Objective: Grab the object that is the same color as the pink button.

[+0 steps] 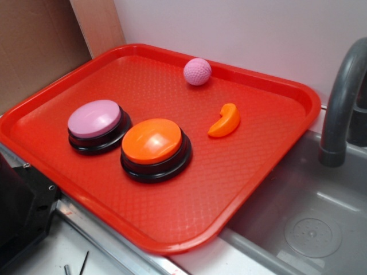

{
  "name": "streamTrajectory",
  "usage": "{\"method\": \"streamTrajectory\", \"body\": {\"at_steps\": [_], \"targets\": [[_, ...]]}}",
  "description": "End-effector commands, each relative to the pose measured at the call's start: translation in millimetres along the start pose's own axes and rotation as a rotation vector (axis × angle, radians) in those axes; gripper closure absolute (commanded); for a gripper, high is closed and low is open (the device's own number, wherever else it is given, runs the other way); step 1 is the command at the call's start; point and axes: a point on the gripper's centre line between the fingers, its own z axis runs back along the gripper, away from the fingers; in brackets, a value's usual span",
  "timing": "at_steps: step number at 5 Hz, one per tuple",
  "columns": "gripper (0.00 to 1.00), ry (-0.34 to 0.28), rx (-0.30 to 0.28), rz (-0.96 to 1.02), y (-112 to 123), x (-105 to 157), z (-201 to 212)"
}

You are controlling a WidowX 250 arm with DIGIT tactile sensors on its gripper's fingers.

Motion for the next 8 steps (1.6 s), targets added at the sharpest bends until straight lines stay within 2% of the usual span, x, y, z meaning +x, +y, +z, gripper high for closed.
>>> {"method": "streamTrajectory", "body": {"at_steps": [1,2,3,4,5,6,7,8], "targets": [[0.0,0.0,0.0,0.0,0.0,0.0,0.0],[0.0,-0.137,0.002,0.058,-8.9,20.7,-13.8],[0.0,-0.142,-0.002,0.099,-13.9,49.3,-35.3],[0.0,-0.173,0.022,0.14,-15.9,73.6,-52.7],[0.0,-0.186,0.027,0.136,-15.2,92.0,-69.5],[0.0,-0.238,0.093,0.158,-14.2,122.8,-97.8],[0.0,-0.316,0.119,0.13,-10.1,141.5,-119.4],[0.0,-0.314,0.116,0.137,-1.7,151.9,-138.1]]}}
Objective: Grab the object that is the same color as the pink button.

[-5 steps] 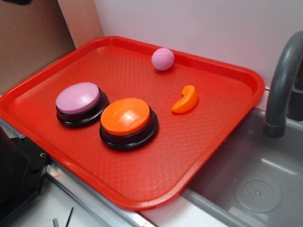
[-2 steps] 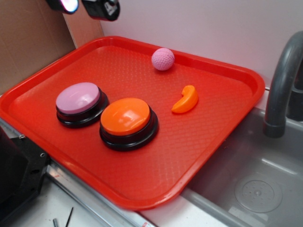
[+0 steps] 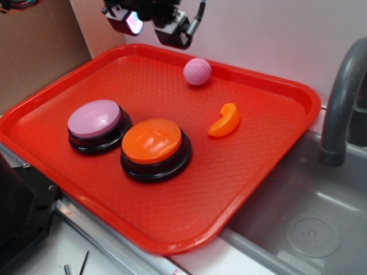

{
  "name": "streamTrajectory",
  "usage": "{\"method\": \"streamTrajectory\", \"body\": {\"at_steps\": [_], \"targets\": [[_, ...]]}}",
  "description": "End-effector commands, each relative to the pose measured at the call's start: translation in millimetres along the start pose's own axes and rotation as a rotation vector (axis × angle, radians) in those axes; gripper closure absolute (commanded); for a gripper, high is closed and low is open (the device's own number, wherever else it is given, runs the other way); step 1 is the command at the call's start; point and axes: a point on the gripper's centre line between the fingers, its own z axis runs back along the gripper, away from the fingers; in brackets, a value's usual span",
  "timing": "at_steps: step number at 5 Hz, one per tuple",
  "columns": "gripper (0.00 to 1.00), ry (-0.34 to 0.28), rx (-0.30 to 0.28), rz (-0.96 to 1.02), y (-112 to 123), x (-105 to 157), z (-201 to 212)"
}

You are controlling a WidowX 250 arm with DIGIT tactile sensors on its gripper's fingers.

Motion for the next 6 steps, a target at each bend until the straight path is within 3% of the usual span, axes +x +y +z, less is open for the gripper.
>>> {"method": "streamTrajectory", "body": {"at_steps": [1,3,5,6], "targets": [[0.0,-0.044,0.01,0.035,11.2,25.8,-35.8],[0.0,-0.005,0.037,0.05,12.7,50.7,-82.1],[0.0,0.047,0.083,0.028,10.4,58.3,-113.2],[1.0,0.054,0.101,0.055,16.6,55.0,-116.1]]}}
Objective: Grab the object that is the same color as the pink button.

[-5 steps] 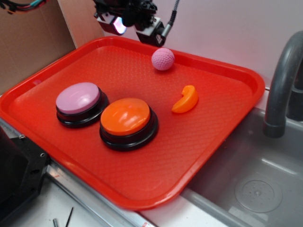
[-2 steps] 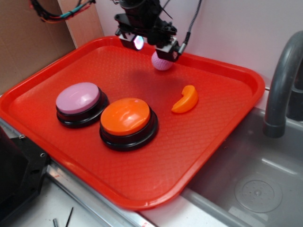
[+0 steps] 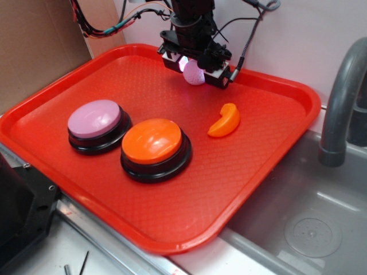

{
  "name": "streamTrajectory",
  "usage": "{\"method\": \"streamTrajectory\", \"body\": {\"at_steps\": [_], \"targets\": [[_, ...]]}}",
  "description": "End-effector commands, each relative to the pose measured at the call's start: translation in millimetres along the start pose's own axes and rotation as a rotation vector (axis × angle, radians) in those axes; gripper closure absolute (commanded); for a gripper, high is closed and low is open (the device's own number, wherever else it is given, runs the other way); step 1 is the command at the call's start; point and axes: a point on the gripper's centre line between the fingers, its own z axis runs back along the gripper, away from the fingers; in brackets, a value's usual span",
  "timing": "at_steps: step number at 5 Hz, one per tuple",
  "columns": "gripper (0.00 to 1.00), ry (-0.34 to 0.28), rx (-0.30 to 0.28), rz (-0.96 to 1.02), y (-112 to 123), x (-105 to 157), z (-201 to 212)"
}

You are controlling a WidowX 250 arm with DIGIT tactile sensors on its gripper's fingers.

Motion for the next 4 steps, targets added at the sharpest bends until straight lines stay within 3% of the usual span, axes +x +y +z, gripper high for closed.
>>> {"method": "streamTrajectory", "body": {"at_steps": [1,2,3,4], "targets": [[1.0,-0.046,0.002,0.053,12.5,12.2,15.5],[1.0,-0.008,-0.018,0.036,12.2,11.7,29.9],[1.0,0.157,-0.038,0.08,12.8,11.9,70.0],[1.0,0.28,-0.026,0.122,11.3,5.5,115.4]]}}
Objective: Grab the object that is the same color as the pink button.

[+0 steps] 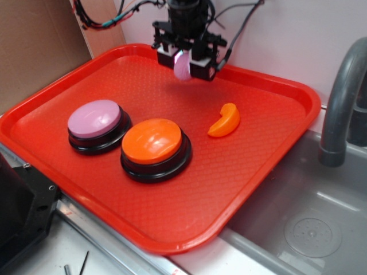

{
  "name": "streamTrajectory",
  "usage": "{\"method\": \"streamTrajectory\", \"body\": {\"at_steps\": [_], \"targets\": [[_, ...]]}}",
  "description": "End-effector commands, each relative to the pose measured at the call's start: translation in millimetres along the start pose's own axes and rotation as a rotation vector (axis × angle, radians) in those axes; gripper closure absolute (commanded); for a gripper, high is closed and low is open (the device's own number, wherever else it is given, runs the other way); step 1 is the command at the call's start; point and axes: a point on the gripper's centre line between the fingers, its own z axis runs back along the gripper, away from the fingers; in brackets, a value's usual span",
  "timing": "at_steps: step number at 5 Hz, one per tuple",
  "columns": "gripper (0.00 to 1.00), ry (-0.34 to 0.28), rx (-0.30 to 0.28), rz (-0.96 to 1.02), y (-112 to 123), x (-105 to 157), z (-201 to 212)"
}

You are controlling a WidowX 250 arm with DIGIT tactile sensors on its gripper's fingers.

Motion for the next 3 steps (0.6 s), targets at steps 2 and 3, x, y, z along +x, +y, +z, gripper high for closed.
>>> {"method": "streamTrajectory", "body": {"at_steps": [2,3], "targets": [[1.0,-0.002,-0.096,0.089,35.4,-46.8,151.9],[1.0,-0.044,-0.13,0.105,48.5,-62.9,166.5]]}}
